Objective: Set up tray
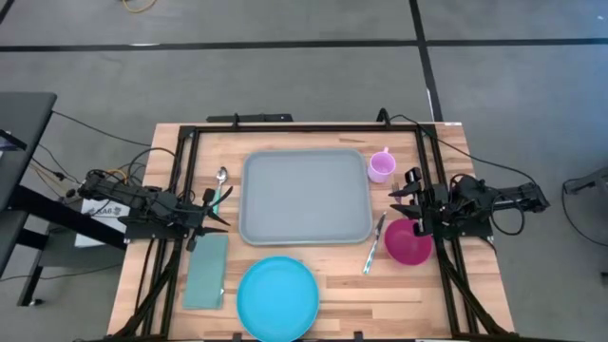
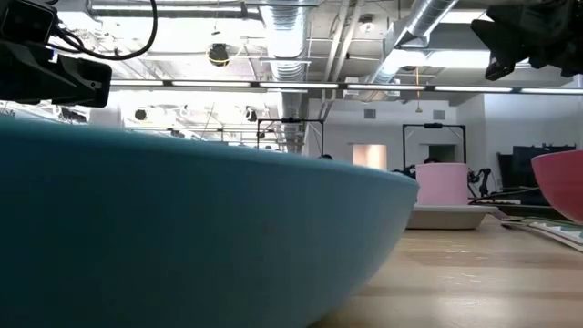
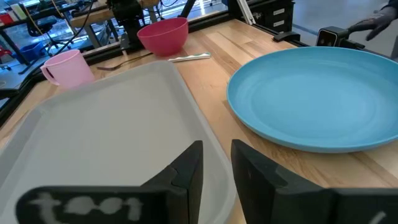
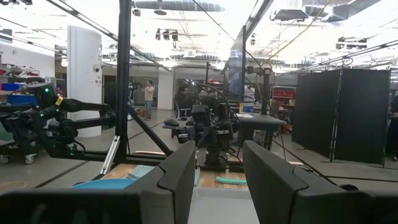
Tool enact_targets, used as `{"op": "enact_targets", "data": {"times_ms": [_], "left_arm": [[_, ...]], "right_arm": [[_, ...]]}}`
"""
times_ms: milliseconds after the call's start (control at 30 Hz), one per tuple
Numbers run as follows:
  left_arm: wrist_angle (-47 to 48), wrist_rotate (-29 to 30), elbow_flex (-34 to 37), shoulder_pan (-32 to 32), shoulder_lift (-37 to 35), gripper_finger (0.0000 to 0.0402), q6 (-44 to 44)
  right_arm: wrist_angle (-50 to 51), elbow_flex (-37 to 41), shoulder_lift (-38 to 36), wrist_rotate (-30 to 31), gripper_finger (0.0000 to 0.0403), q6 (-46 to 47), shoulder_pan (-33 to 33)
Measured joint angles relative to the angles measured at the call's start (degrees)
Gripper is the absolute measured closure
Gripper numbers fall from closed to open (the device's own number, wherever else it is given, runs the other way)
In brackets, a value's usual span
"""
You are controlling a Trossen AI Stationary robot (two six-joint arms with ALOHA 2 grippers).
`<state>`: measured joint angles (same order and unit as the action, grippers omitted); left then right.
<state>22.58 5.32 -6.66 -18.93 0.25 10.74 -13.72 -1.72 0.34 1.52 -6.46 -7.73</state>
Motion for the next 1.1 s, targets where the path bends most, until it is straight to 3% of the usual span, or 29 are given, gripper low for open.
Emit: {"op": "enact_targets", "data": {"times_ms": [967,1100], "left_arm": [[0.0,0.0,0.0,0.0,0.0,0.0327,0.0],[0.0,0.0,0.0,0.0,0.0,0.0327,0.0]], "right_arm": [[0.0,0.0,0.0,0.0,0.0274,0.0,0.0],[-0.1,0.0,0.0,0.0,0.0274,4.6,0.0]]}}
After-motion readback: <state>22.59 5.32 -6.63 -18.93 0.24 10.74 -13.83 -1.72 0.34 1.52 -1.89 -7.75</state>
